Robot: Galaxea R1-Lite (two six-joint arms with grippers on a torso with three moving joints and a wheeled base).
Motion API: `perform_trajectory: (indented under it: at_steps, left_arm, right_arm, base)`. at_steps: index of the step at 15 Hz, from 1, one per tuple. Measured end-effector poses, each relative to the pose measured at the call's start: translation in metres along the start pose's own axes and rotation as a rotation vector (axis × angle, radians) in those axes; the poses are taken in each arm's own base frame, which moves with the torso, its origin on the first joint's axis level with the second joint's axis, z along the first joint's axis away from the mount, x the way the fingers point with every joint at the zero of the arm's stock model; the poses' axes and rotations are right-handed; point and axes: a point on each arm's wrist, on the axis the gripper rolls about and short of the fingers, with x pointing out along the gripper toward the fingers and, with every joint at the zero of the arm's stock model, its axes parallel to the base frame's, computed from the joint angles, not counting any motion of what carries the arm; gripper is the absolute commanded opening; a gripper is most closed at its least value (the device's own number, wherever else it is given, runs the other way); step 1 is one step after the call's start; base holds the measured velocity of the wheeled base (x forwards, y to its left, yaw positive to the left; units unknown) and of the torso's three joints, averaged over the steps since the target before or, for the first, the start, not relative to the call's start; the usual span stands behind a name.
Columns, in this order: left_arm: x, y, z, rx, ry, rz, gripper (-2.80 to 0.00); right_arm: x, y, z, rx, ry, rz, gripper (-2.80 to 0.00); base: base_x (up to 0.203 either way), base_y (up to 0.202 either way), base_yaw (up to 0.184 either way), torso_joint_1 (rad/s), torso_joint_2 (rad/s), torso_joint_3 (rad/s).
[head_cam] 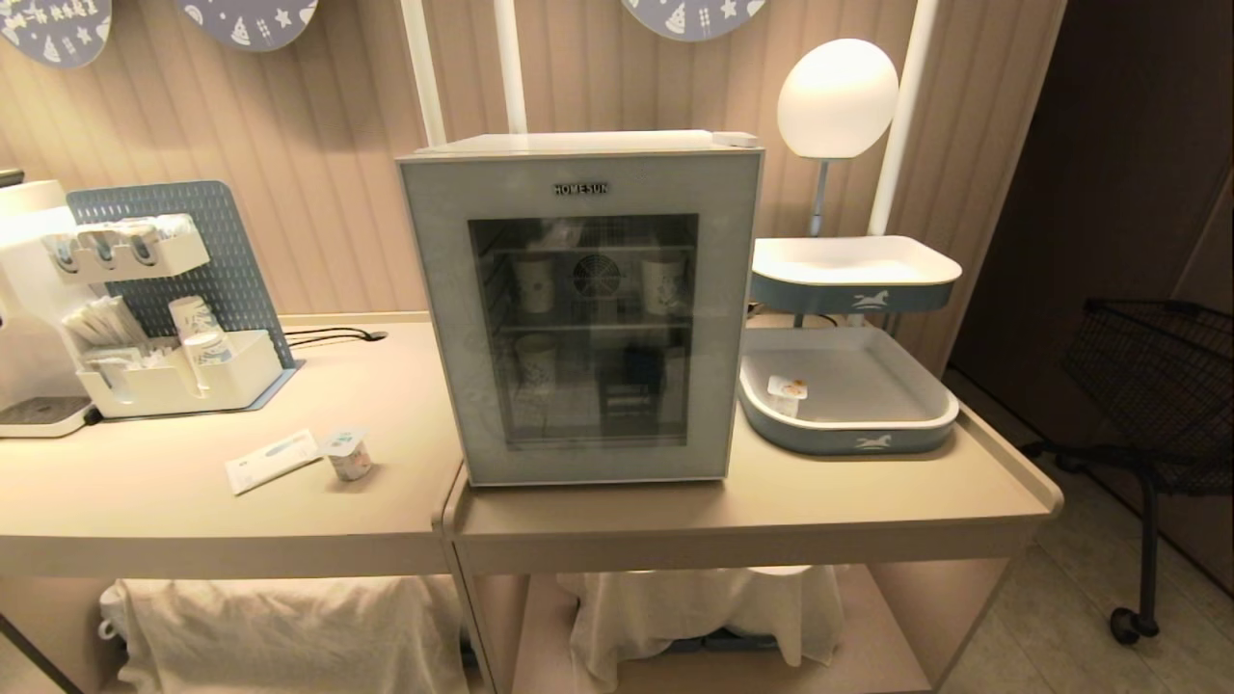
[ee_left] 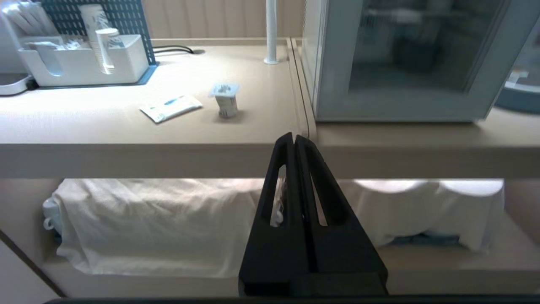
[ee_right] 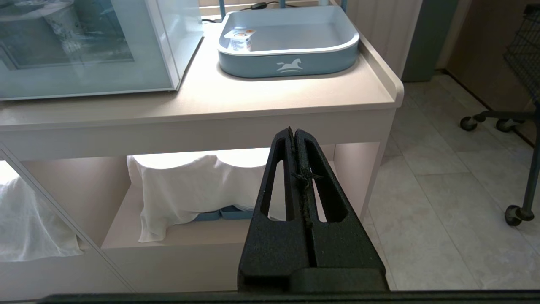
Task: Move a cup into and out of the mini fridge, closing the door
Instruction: Open the freezer door
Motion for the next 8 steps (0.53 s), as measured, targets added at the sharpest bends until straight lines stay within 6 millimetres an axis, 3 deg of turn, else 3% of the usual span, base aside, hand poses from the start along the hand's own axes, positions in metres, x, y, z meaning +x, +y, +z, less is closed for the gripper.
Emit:
perform_trajectory:
  at_steps: [3,8]
  left_arm:
    - [0.0,0.0,0.027,-0.03,-0.023,0.023,-2.8]
    - [0.003,0.0,0.02,-0.027,0.014,0.024,-2.8]
  right_arm:
    - [0.0,0.0,0.0,0.001,0.0,0.0,-2.8]
    - [0.0,0.0,0.0,0.001,0.0,0.001,-2.8]
  base:
    - [0.0,0.0,0.0,0.0,0.0,0.0]
    - [0.0,0.0,0.0,0.0,0.0,0.0]
